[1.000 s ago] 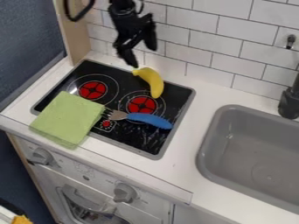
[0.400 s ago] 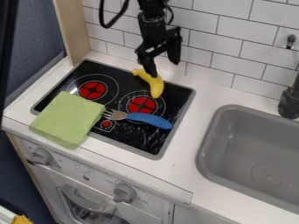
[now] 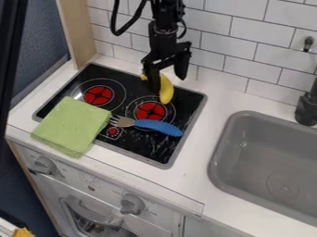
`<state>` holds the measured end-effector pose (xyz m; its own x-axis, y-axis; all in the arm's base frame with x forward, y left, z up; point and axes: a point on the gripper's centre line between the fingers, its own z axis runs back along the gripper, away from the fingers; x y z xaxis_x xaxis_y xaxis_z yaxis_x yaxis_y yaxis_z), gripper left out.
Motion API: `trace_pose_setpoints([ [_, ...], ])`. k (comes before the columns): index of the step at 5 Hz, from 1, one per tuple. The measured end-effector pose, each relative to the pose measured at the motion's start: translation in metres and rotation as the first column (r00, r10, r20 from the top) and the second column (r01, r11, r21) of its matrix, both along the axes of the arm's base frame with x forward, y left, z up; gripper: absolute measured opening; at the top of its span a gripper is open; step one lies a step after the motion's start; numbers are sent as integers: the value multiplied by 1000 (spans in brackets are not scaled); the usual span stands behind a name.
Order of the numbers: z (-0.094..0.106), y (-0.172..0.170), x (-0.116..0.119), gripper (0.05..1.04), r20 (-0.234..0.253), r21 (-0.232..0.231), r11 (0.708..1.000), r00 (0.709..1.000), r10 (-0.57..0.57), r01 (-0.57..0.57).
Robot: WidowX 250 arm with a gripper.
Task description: Put the yellow banana on top of the green cloth
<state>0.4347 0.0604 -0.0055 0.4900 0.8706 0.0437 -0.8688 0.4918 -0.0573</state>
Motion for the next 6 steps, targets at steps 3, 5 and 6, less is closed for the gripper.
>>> trace_pose_setpoints([
  [3, -25, 23, -25, 659, -27, 22, 997, 997, 69, -68],
  [5, -22, 24, -26, 580, -12, 29, 996, 996, 89, -89],
  [6, -15, 24, -28, 580, 5, 35, 995, 996, 90, -90],
])
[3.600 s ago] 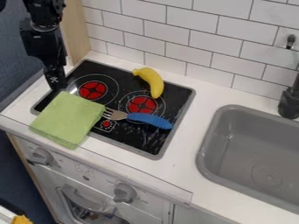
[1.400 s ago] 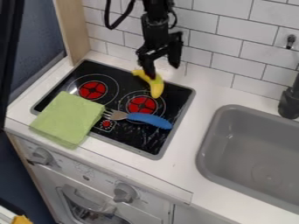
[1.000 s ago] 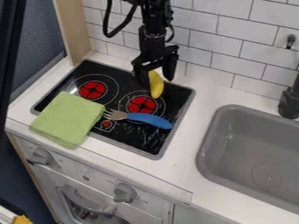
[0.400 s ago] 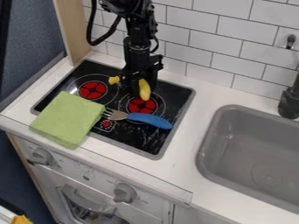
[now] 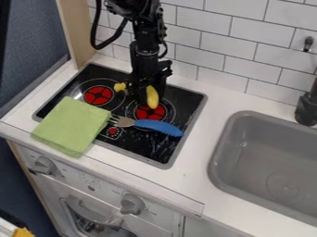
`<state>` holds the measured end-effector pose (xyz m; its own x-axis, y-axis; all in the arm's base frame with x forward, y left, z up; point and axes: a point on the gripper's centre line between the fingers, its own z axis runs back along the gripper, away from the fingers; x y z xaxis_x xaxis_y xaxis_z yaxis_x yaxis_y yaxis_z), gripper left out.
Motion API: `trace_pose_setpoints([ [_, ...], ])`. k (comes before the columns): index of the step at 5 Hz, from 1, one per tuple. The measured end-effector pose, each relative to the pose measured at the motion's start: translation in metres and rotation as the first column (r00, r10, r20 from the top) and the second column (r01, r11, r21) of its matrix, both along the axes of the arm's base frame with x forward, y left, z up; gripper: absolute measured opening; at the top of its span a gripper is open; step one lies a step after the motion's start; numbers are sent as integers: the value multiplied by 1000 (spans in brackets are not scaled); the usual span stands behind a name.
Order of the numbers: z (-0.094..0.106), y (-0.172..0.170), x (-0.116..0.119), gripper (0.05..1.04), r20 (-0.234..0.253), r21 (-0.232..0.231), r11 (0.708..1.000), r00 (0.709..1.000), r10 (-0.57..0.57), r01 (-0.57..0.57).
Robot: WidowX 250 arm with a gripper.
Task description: Put the yellow banana on top of the green cloth
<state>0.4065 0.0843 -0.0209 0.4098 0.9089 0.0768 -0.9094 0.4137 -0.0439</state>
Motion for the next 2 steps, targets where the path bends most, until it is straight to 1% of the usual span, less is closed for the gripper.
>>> trace_pose_setpoints([
  [1, 29, 3, 5, 580, 67, 26, 1000, 998, -4, 3],
  [2, 60, 8, -6, 580, 142, 73, 997, 990, 12, -23],
])
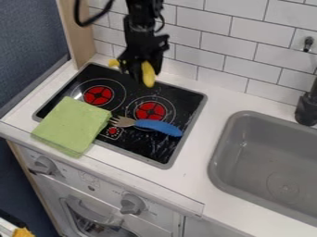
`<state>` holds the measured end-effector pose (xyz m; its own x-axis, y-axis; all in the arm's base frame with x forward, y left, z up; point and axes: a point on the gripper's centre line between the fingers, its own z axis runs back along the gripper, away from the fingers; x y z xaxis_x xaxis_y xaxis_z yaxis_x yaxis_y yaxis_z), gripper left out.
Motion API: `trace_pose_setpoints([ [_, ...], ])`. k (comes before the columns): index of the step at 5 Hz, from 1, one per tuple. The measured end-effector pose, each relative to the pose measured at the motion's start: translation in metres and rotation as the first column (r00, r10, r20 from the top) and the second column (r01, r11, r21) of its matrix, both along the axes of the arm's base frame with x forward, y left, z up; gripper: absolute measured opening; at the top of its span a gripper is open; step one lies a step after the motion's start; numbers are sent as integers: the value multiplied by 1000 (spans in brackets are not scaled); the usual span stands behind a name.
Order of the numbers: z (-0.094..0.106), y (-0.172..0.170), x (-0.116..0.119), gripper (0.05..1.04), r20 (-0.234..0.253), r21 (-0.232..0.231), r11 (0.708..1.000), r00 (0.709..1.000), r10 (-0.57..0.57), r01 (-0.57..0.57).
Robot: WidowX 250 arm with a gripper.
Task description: Put the yellow banana on top of the green cloth
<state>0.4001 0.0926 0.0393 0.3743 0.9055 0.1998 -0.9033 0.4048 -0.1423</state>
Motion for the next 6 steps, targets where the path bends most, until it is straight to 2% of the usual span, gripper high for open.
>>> trace_pose_setpoints([
  [1, 23, 22, -30, 580, 38, 46, 994, 994, 102, -103],
  [2, 29, 35, -66, 580, 76, 49, 980, 979, 188, -192],
  [3, 8, 49, -95, 580, 79, 46, 961, 960, 268, -272],
  [4, -3, 55, -103, 580, 92, 15, 946, 943, 321, -324],
  [5, -37, 56, -102, 580, 98, -42, 926, 921, 377, -375],
  [6, -58, 59, -100, 580, 75, -82, 920, 918, 389, -383],
])
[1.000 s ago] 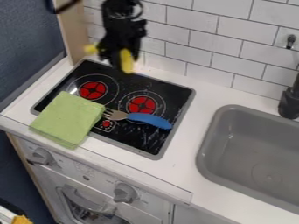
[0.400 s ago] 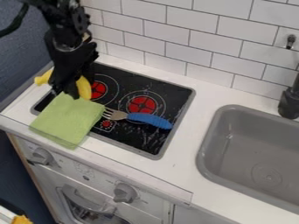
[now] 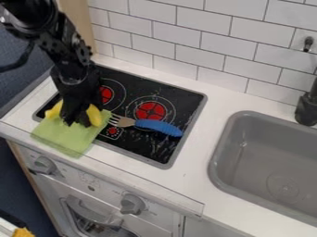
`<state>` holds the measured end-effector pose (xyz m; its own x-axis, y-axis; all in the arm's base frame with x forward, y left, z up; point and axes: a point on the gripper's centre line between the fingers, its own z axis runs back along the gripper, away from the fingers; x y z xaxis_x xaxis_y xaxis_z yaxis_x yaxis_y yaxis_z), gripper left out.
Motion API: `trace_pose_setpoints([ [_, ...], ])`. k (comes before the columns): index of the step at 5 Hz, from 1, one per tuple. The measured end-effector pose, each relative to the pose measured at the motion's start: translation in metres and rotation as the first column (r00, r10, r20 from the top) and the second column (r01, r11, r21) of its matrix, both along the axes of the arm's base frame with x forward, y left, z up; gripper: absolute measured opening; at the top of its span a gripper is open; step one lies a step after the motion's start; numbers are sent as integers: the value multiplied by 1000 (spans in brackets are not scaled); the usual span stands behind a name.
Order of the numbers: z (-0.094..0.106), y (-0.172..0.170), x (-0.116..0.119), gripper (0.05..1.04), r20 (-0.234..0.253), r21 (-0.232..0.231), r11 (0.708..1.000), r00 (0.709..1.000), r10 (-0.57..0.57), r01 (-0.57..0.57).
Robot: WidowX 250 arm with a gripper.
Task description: Put the yellow banana on top of the green cloth
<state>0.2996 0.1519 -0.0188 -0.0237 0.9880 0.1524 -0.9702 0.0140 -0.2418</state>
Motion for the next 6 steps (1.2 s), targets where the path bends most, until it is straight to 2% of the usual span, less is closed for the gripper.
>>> trace_pose_setpoints([
  [1, -5, 3, 5, 660, -15, -1, 1000, 1000, -14, 14],
  [2, -5, 3, 2, 950, -42, -1, 1000, 999, -10, 10],
  [3, -5, 1, -1, 1014, -62, -12, 1000, 998, -7, 6],
  [4, 19, 3, 2, 1009, -36, 16, 1000, 999, -6, 7],
  [5, 50, 4, 10, 1005, -5, 69, 998, 1000, -12, 13],
  [6, 78, 7, 19, 1003, 43, 103, 995, 999, -12, 7],
])
